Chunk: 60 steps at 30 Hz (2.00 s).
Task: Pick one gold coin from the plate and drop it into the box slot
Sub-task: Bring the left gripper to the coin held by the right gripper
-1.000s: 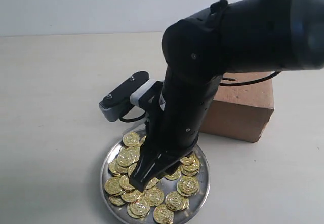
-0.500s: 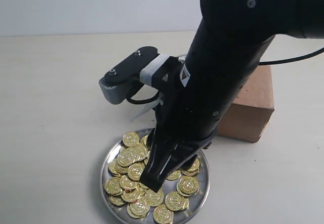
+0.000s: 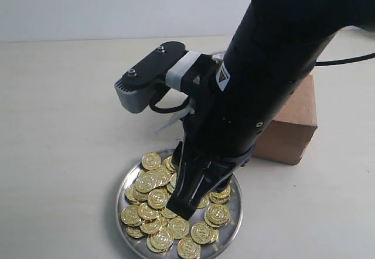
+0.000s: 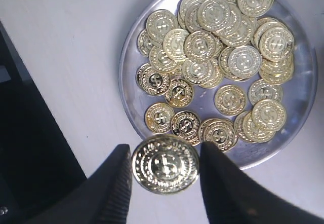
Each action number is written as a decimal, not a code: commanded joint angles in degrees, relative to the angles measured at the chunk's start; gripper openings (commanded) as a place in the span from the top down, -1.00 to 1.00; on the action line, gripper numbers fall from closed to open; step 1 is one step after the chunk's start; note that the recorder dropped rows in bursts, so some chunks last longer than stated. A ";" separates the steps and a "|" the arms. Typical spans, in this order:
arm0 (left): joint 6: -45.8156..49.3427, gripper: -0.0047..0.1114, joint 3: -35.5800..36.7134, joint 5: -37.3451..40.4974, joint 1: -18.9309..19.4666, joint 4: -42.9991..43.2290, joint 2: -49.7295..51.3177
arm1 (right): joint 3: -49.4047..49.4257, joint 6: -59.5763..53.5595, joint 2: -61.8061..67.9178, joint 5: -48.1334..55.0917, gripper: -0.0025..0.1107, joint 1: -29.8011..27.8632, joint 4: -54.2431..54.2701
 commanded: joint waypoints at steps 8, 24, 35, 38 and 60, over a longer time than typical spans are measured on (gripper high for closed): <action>21.32 -0.10 -20.05 18.48 0.23 -0.72 40.37 | 0.07 -0.65 -3.55 -0.07 0.34 -0.19 -1.07; 43.68 -0.12 -37.59 43.54 -15.10 -6.16 83.59 | 0.07 -2.17 -5.06 0.49 0.34 -0.19 -1.65; 43.86 -0.12 -43.02 43.54 -19.56 -6.97 84.04 | 0.07 -2.17 -4.82 1.01 0.34 -0.19 -1.65; 43.31 -0.12 -44.04 43.54 -21.55 -6.85 85.31 | 0.07 -2.17 -4.82 1.01 0.34 -0.19 -1.65; 30.98 0.02 -46.25 43.54 -26.47 -8.92 88.16 | 0.07 -1.65 -4.84 -0.26 0.34 -0.19 -4.95</action>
